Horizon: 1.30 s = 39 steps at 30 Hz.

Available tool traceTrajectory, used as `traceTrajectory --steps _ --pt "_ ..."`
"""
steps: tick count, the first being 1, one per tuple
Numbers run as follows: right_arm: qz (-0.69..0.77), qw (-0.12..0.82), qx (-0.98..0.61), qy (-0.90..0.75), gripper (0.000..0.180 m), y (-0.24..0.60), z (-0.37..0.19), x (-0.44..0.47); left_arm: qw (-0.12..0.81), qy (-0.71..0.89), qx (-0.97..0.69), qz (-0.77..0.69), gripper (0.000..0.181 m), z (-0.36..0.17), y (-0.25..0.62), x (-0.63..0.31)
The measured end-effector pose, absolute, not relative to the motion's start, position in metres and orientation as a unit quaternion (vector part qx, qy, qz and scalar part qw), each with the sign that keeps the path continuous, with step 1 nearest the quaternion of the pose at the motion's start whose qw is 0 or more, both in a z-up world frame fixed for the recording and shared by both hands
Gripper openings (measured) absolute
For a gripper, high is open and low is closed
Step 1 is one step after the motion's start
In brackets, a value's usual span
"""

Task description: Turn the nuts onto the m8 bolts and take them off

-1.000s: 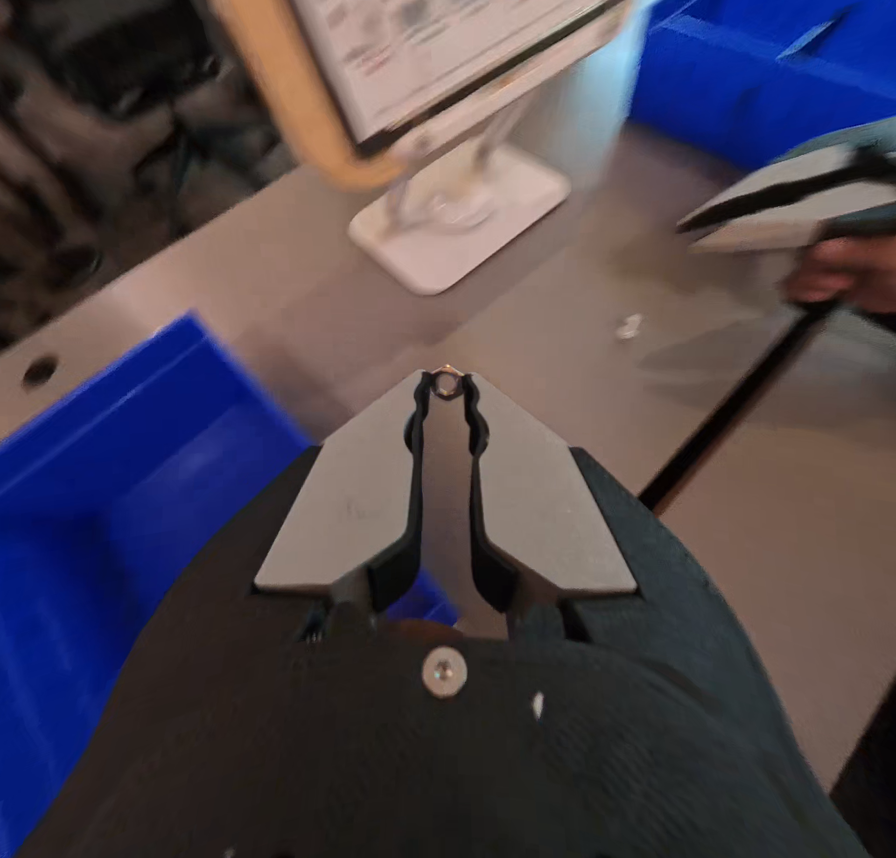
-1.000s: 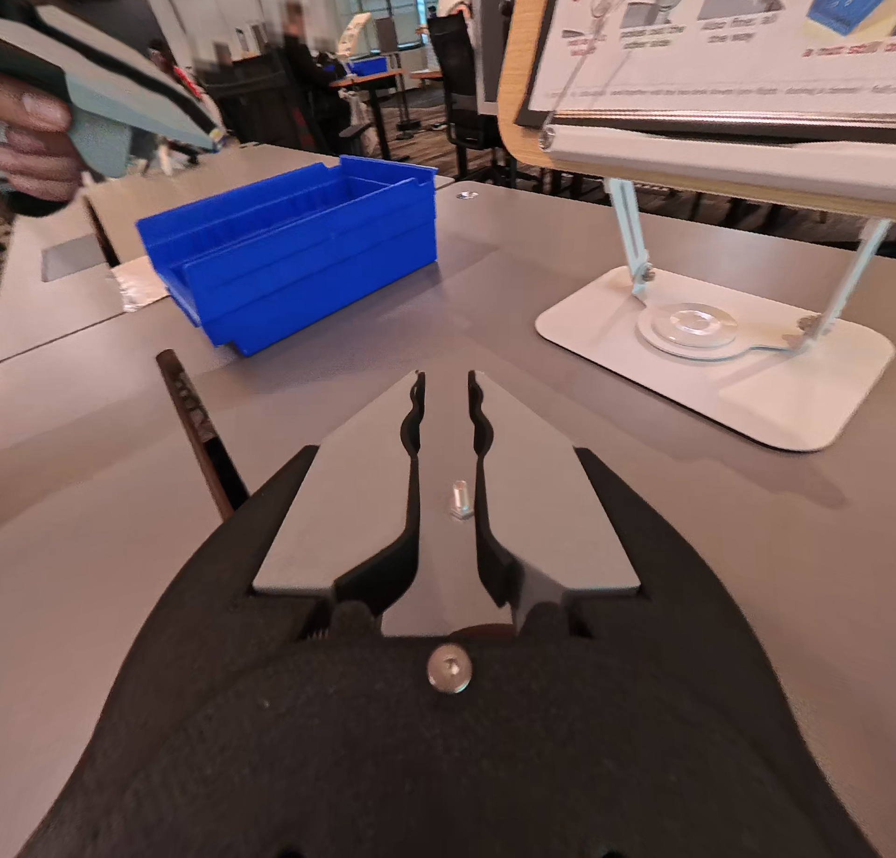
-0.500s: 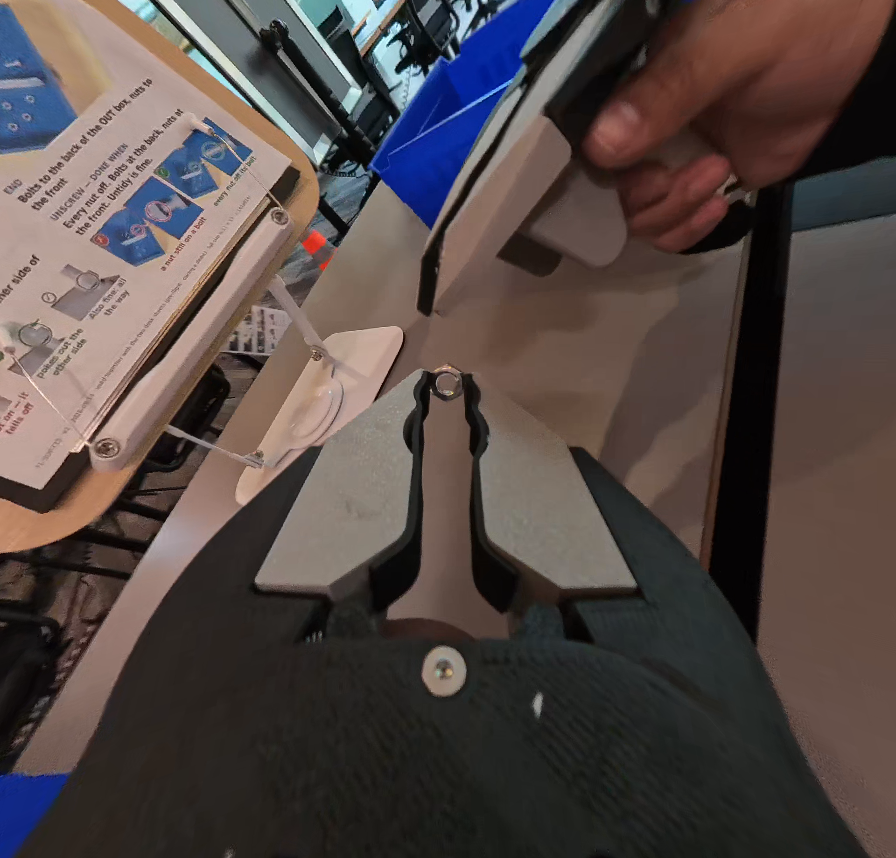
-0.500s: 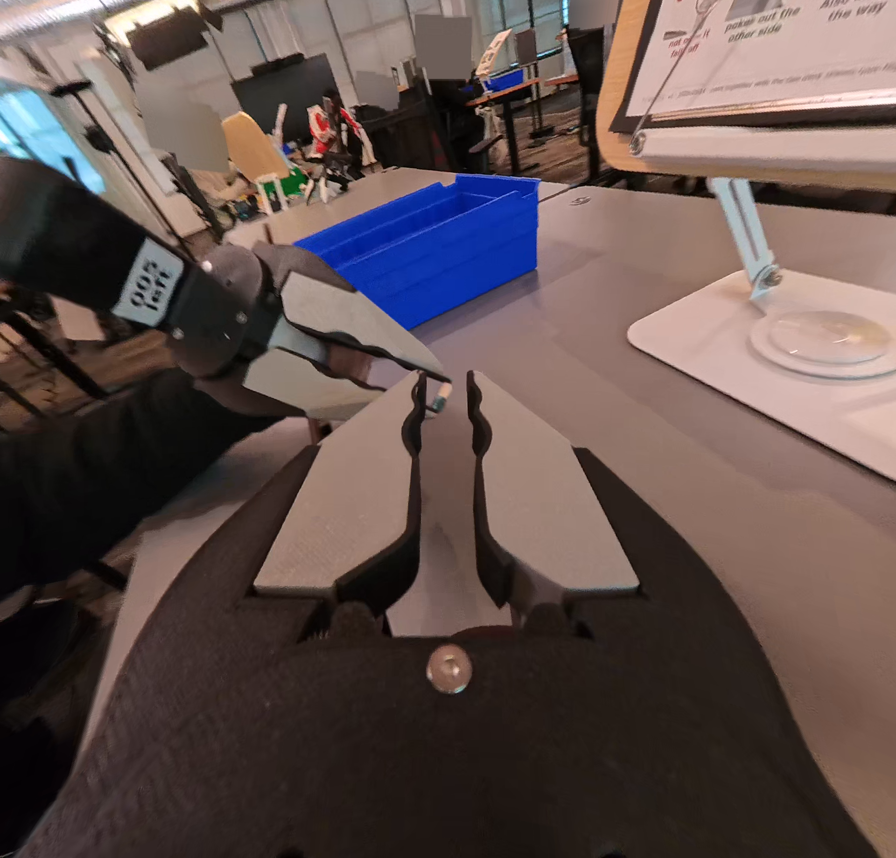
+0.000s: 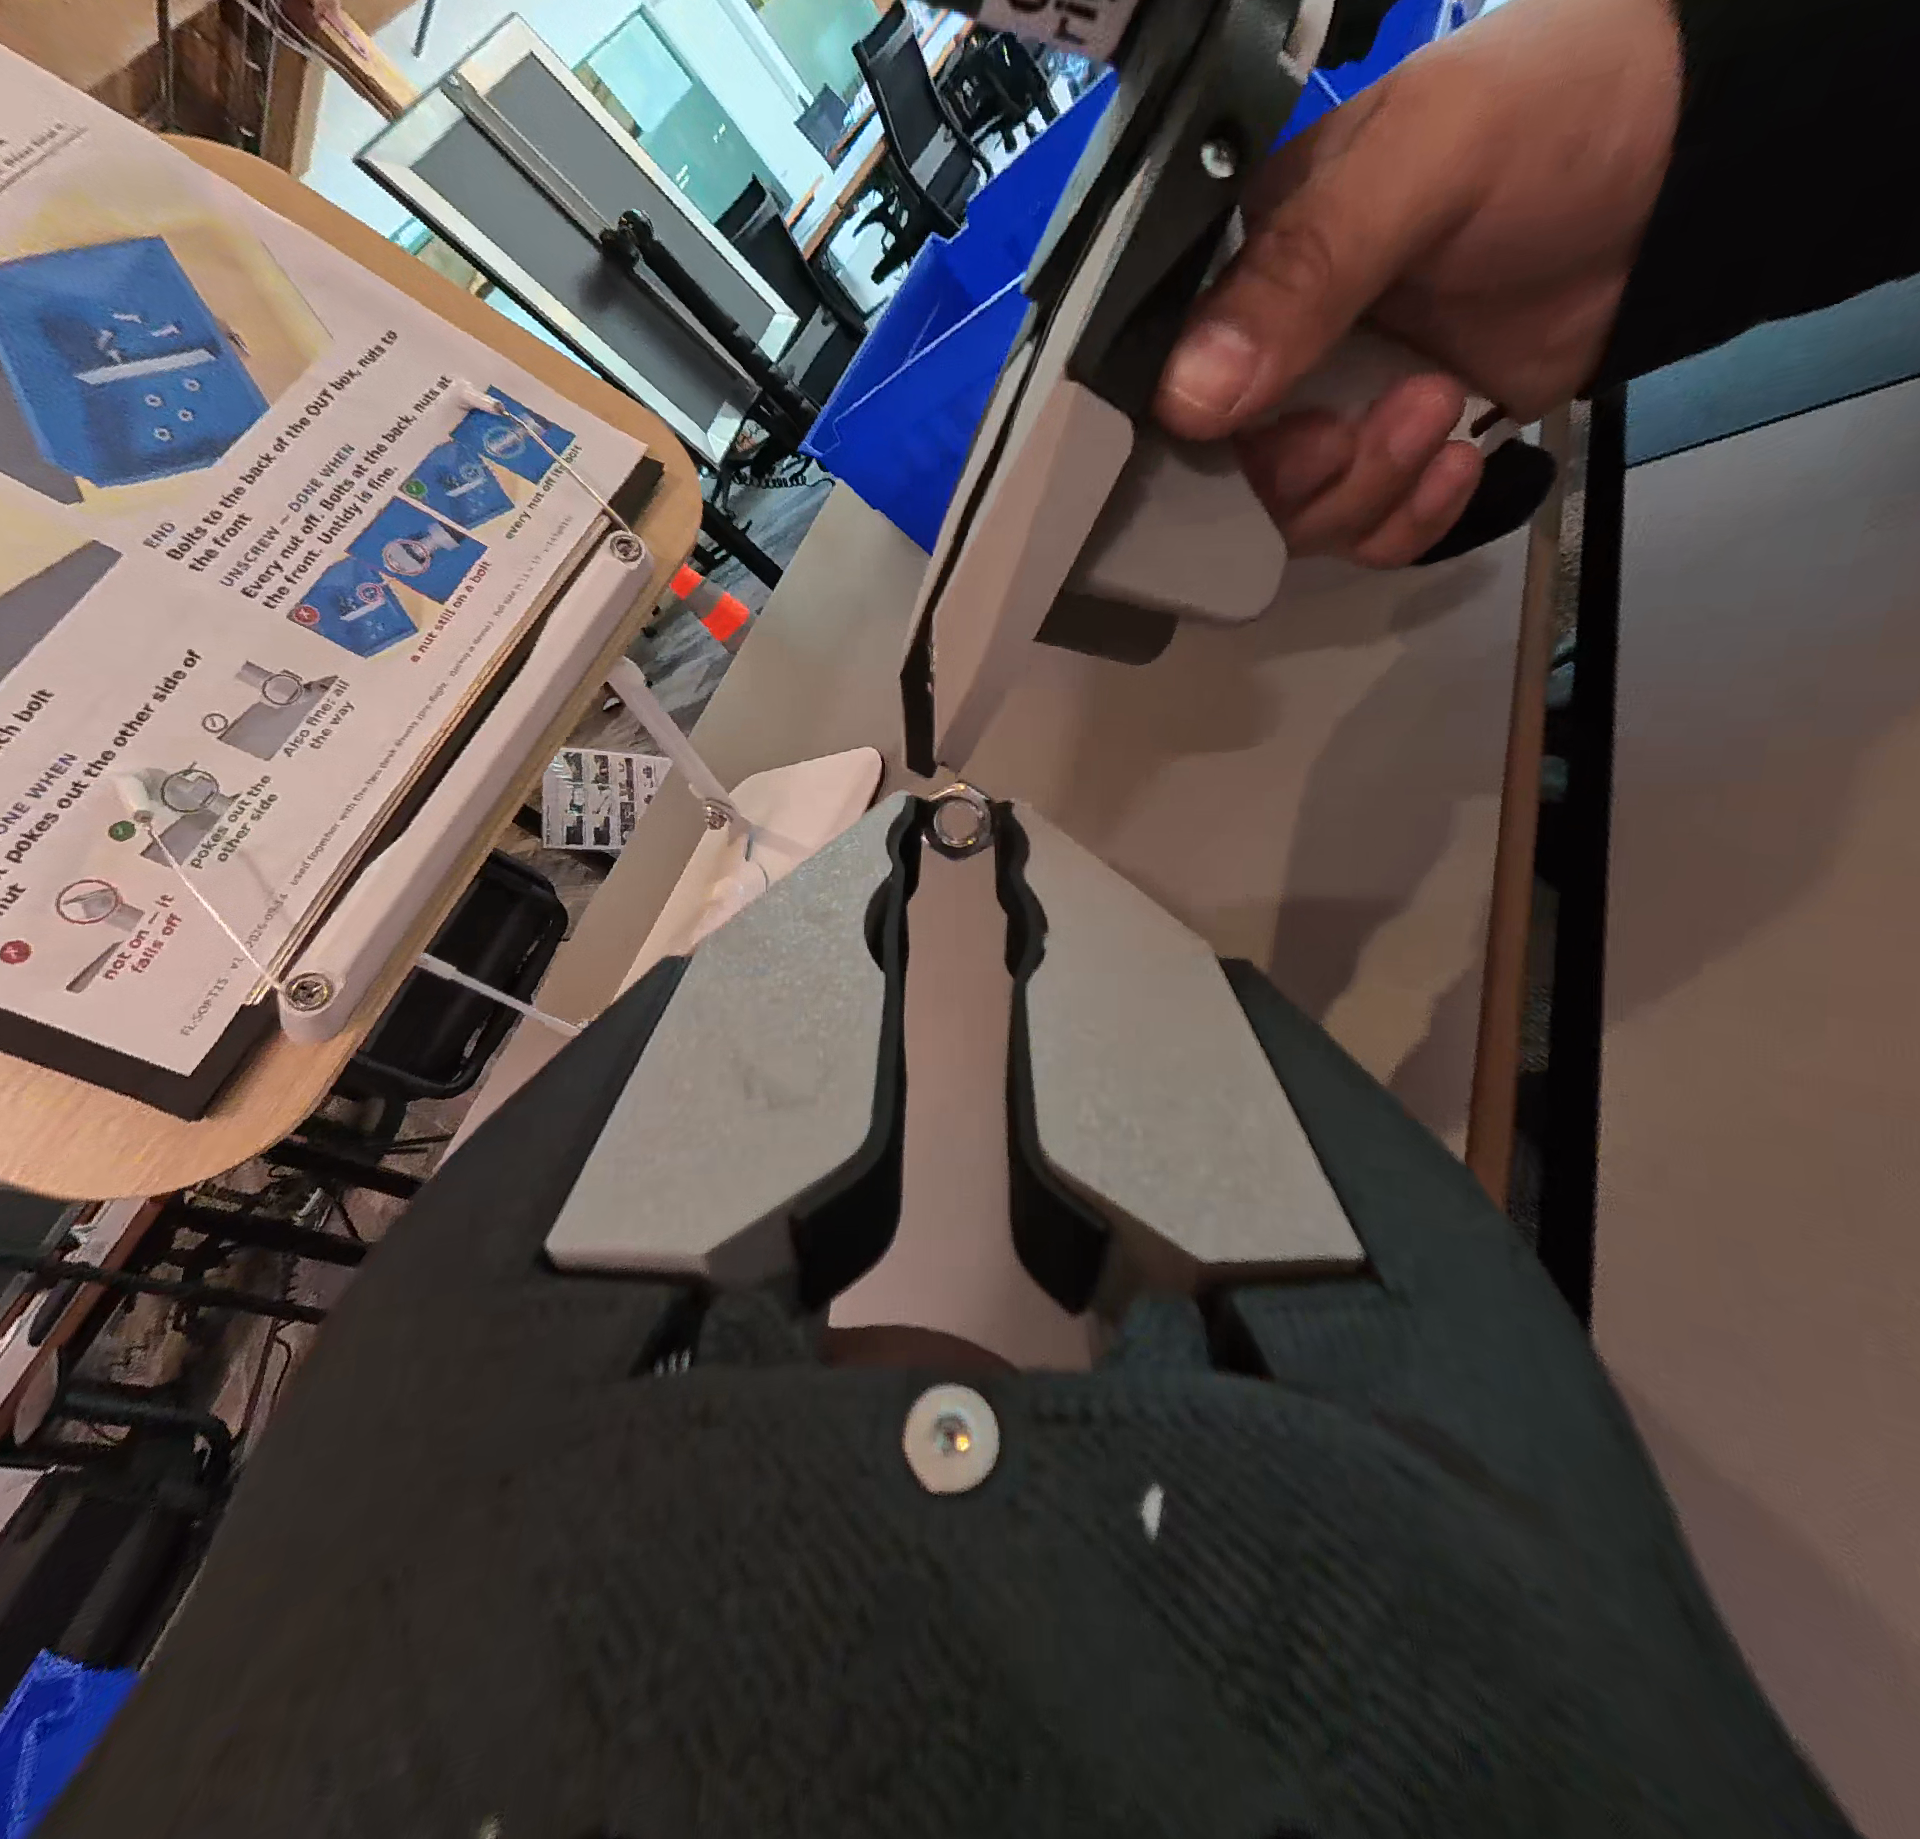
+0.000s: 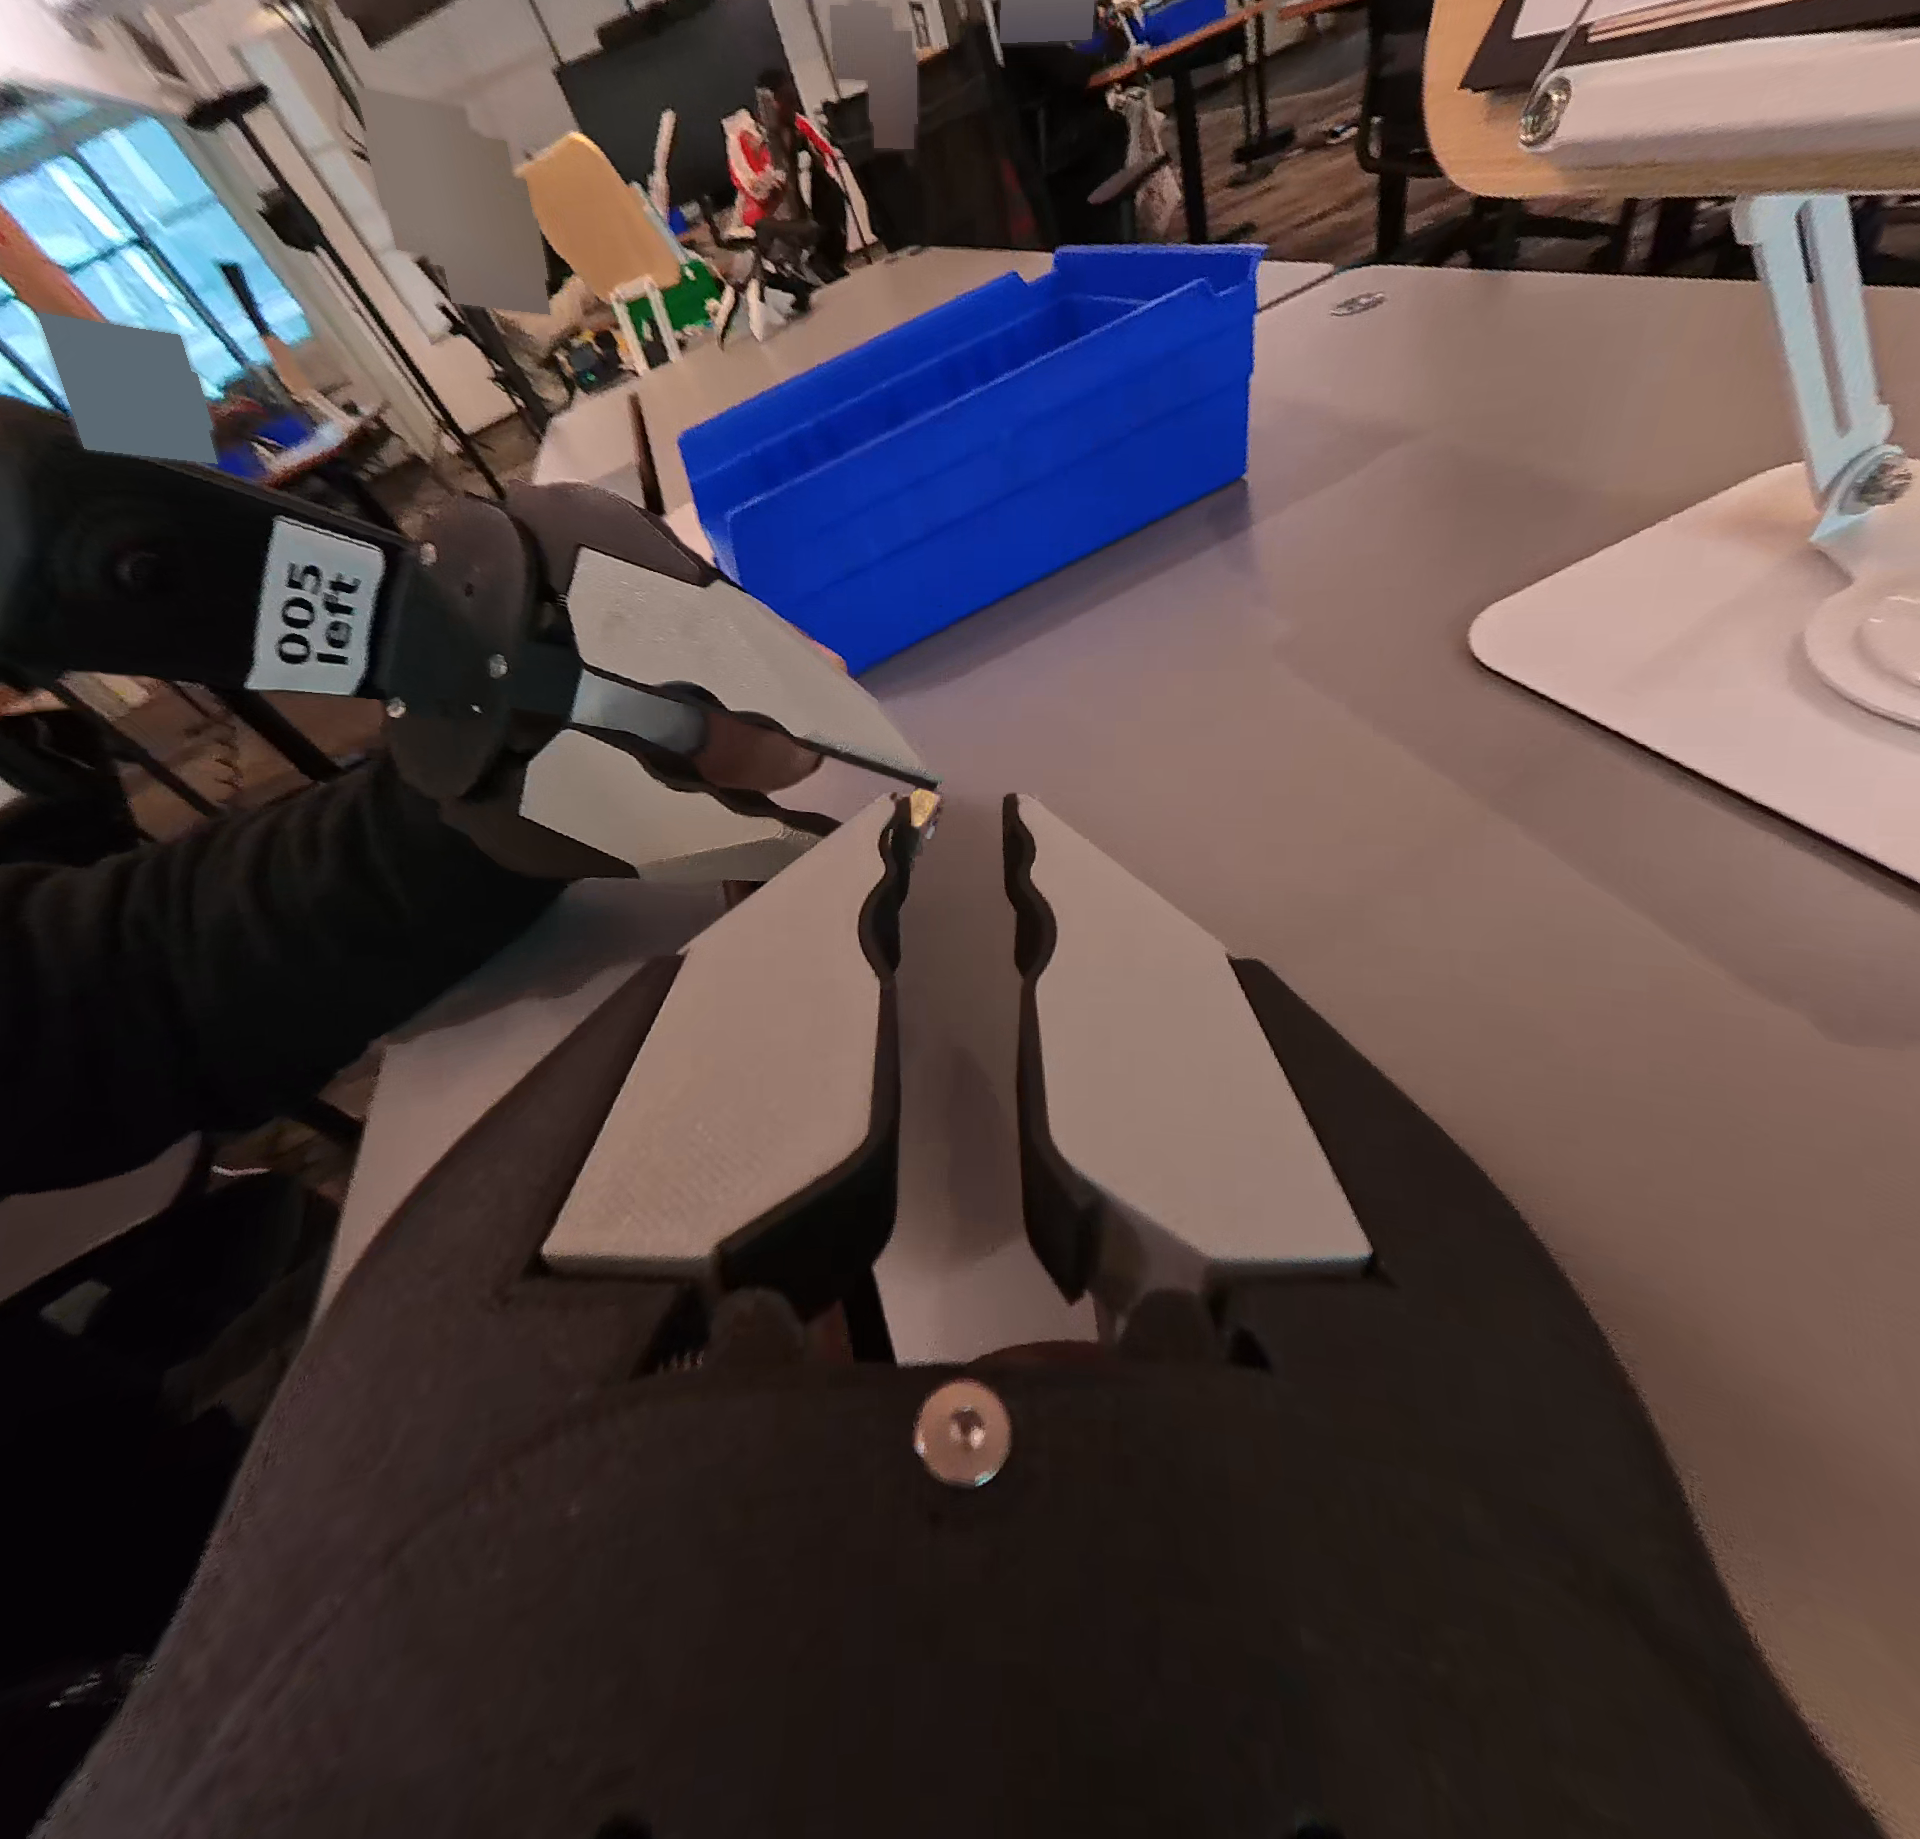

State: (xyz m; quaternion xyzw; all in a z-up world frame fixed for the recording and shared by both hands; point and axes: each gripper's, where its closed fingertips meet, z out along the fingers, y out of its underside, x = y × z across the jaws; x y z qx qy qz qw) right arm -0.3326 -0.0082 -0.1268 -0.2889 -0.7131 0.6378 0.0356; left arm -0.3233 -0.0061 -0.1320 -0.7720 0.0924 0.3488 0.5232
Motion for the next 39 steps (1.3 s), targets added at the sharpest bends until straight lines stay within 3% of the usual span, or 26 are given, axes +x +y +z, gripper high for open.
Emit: traceTrajectory --steps 12,22,39 --pt "0.709 -0.092 -0.271 -0.644 0.014 -0.01 -0.099 -0.315 0.572 0.098 -0.744 0.331 0.012 -0.114 -0.01 -0.312" --pt "0.69 -0.196 -0.295 -0.632 0.02 -0.018 -0.113 -0.309 0.598 0.11 -0.732 0.306 0.012 -0.109 -0.01 -0.301" --pt "0.692 -0.339 -0.294 -0.566 0.014 -0.024 -0.108 -0.296 0.6 0.133 -0.729 0.302 0.012 -0.108 -0.01 -0.292"
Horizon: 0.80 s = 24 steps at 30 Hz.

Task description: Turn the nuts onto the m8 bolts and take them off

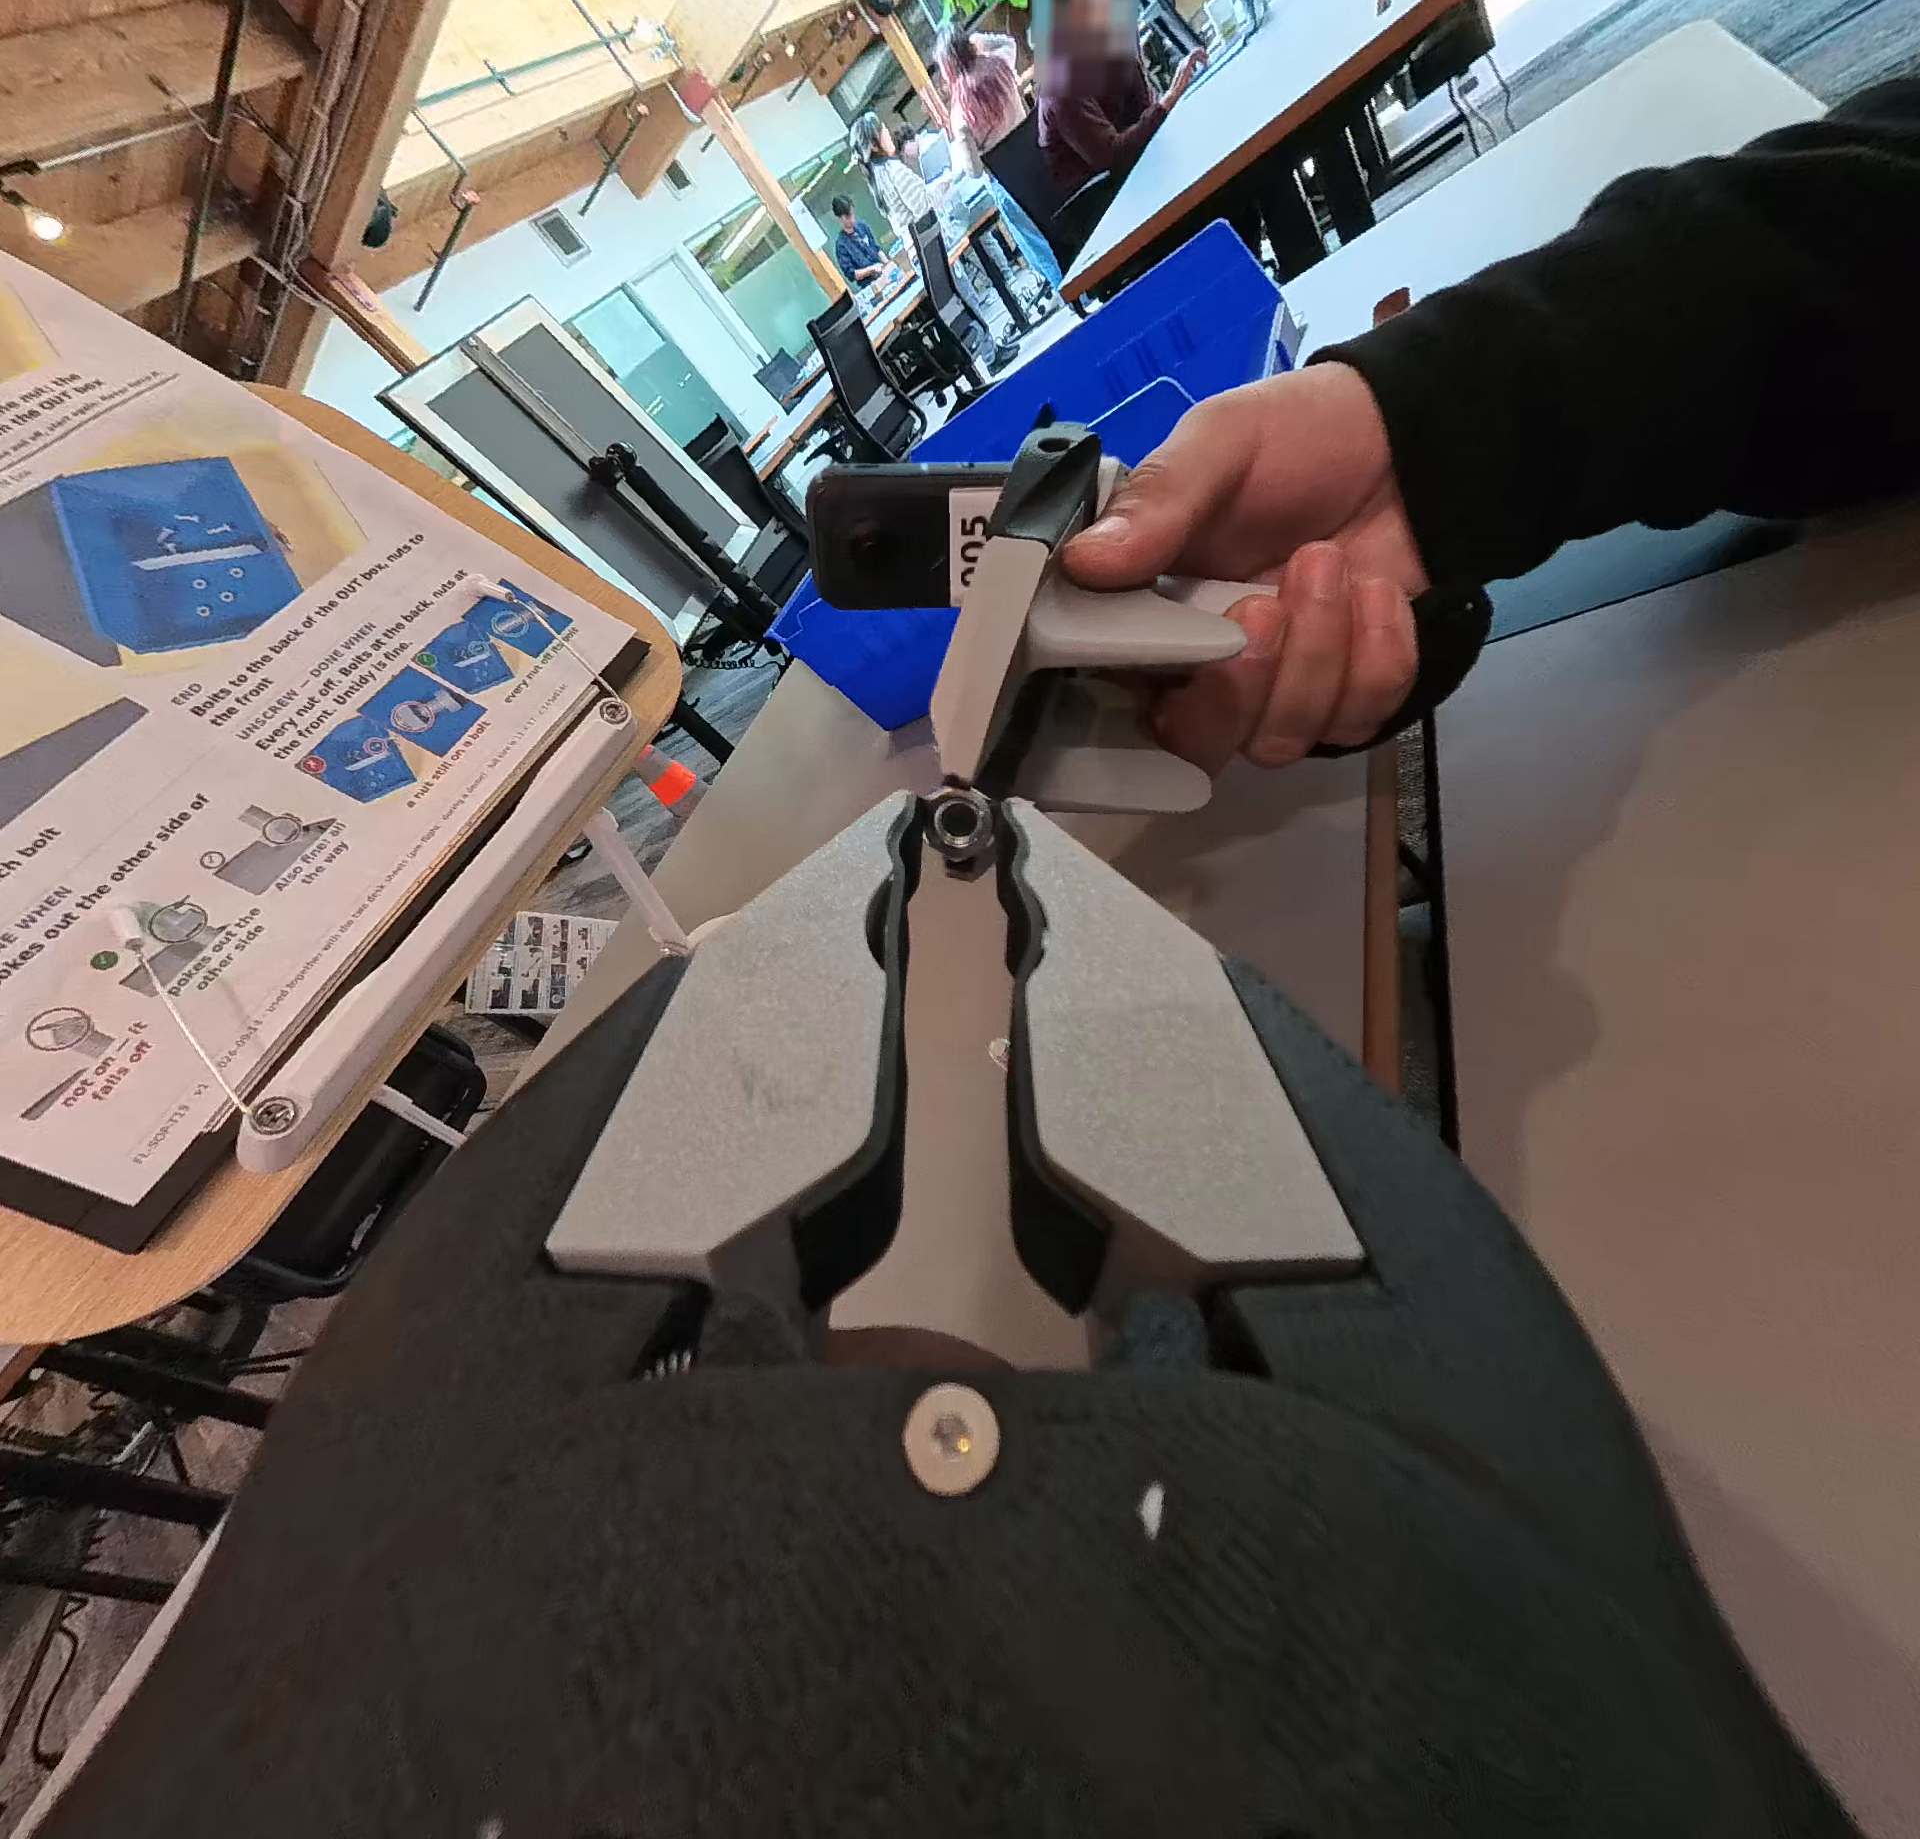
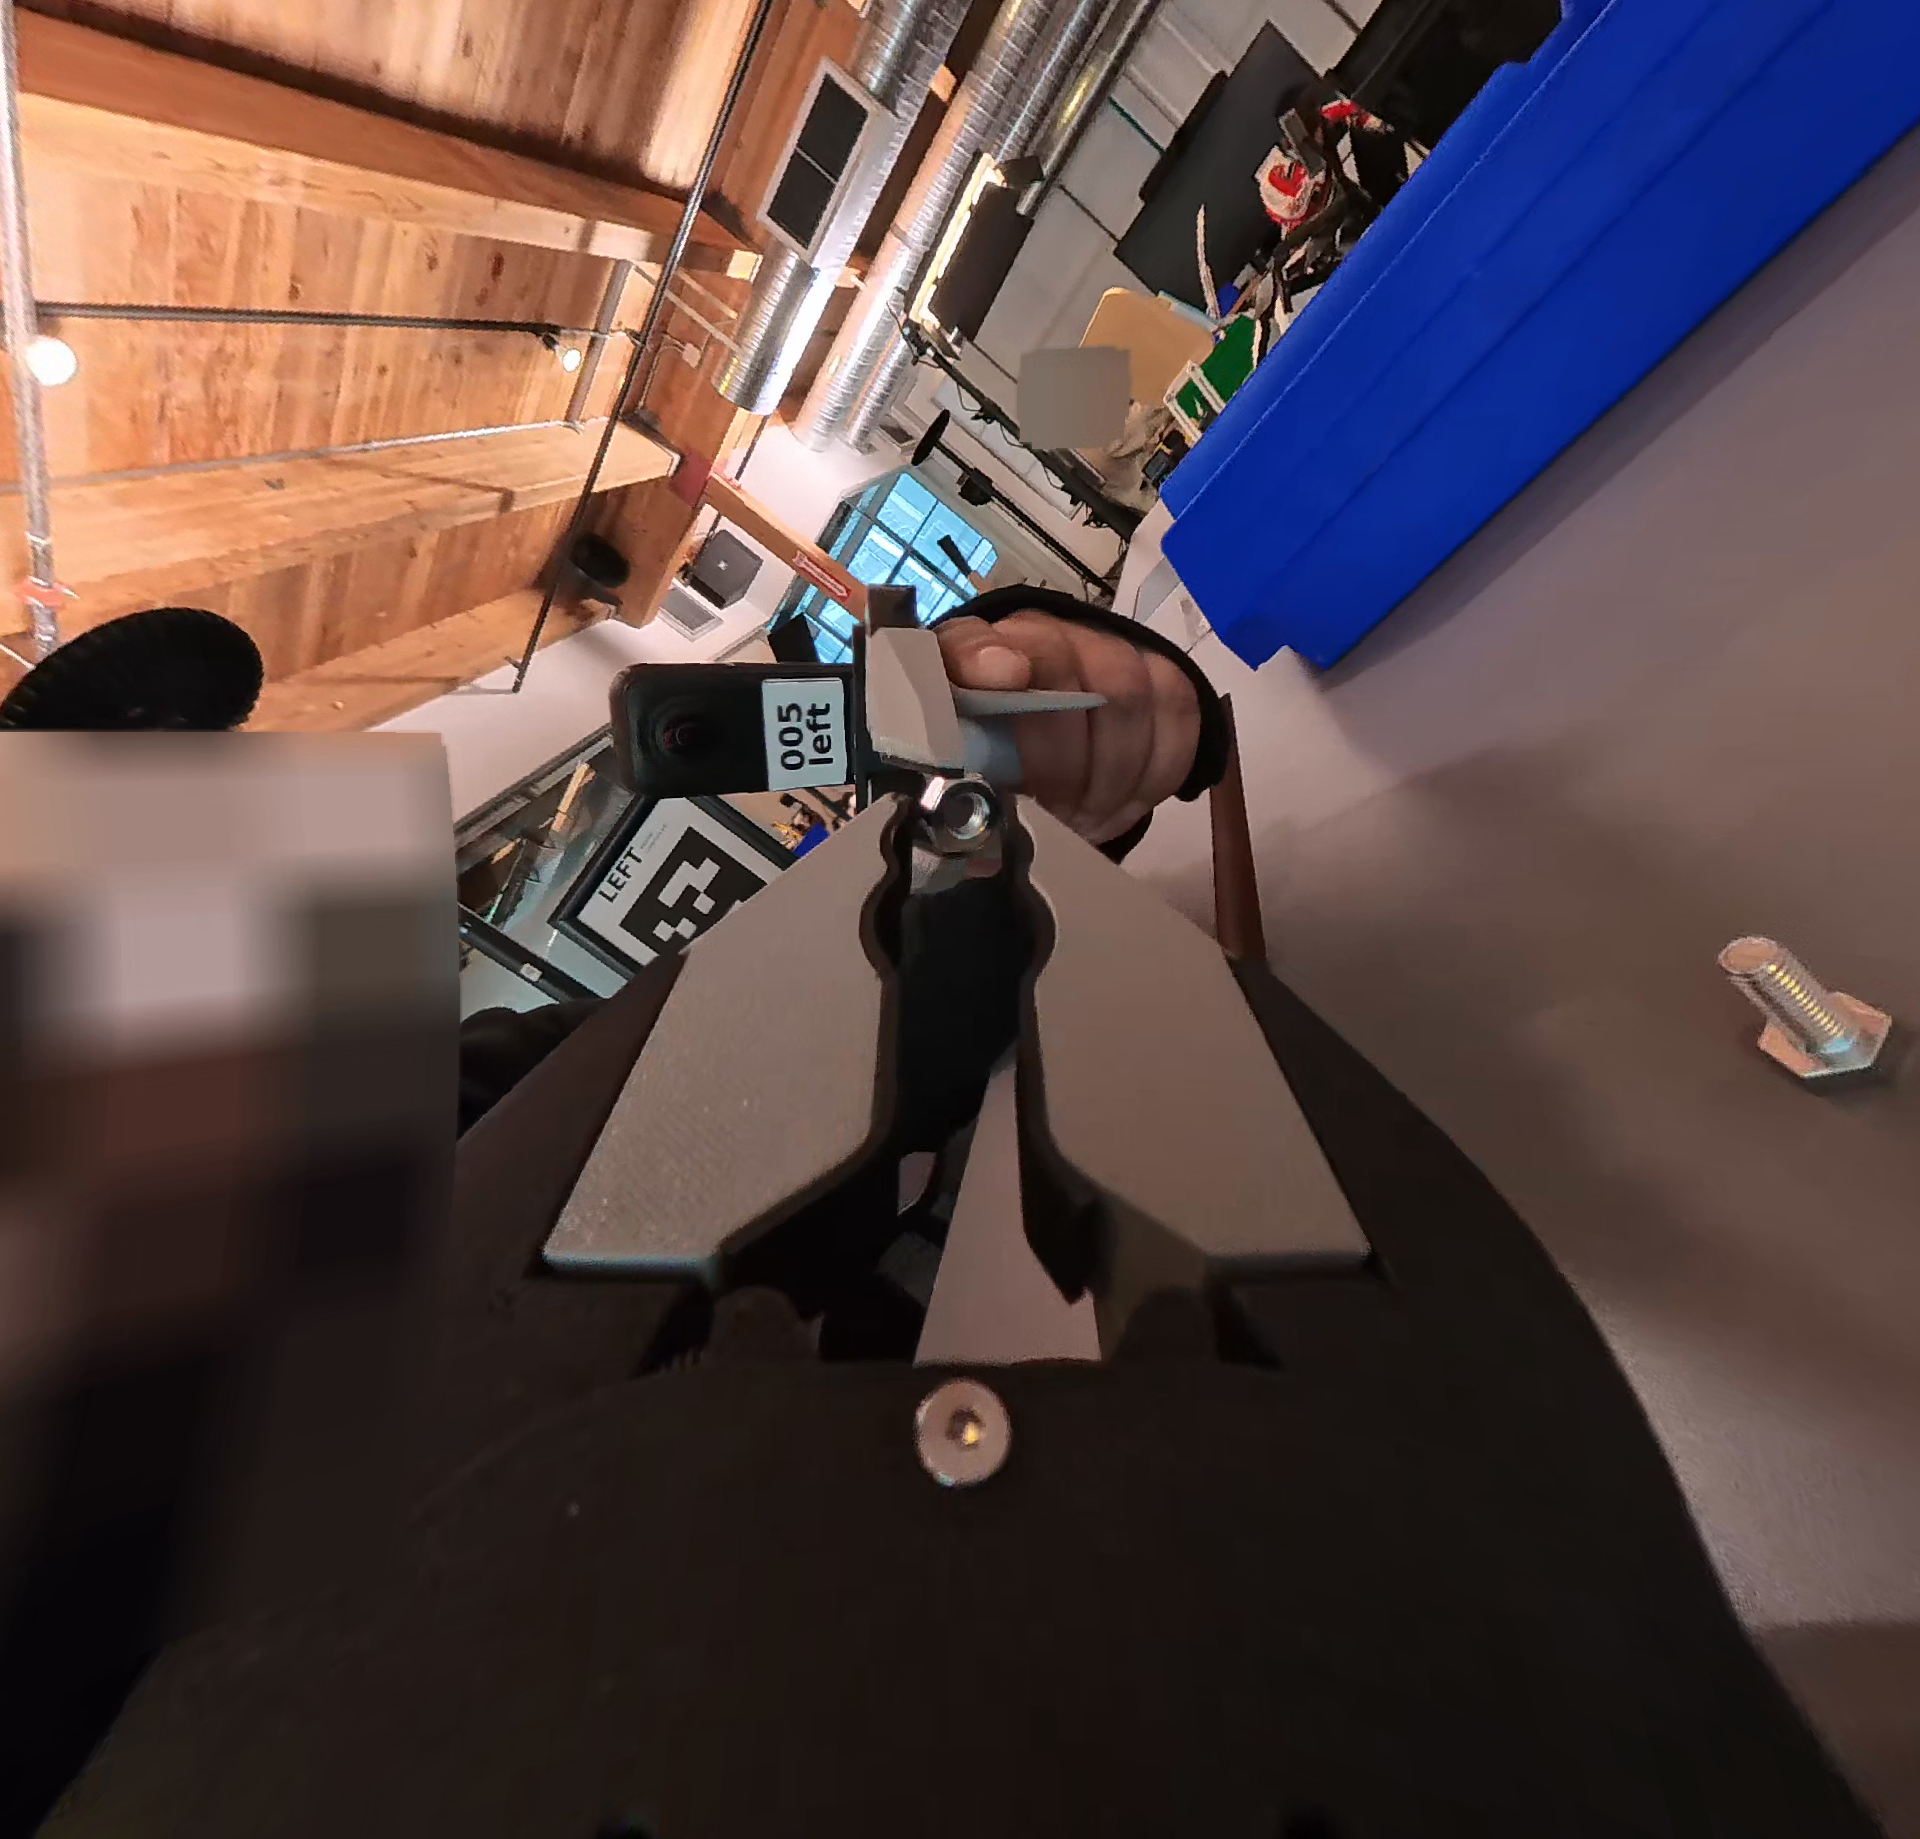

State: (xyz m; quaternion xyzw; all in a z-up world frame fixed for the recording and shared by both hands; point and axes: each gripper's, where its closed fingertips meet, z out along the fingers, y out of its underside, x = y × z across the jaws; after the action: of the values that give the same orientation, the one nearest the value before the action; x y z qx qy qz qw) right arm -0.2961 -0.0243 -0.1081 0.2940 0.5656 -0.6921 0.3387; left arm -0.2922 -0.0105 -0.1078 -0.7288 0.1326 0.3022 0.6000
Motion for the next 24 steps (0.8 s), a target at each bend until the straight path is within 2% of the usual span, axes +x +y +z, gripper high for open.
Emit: traceTrajectory --steps 10,24 --pt "-0.693 0.368 0.288 0.549 0.013 -0.026 -0.103 -0.292 0.605 0.145 -0.725 0.298 0.012 -0.104 -0.011 -0.286" --pt "-0.695 0.312 0.307 0.571 0.012 -0.024 -0.109 -0.301 0.599 0.125 -0.723 0.321 0.012 -0.11 -0.012 -0.297"
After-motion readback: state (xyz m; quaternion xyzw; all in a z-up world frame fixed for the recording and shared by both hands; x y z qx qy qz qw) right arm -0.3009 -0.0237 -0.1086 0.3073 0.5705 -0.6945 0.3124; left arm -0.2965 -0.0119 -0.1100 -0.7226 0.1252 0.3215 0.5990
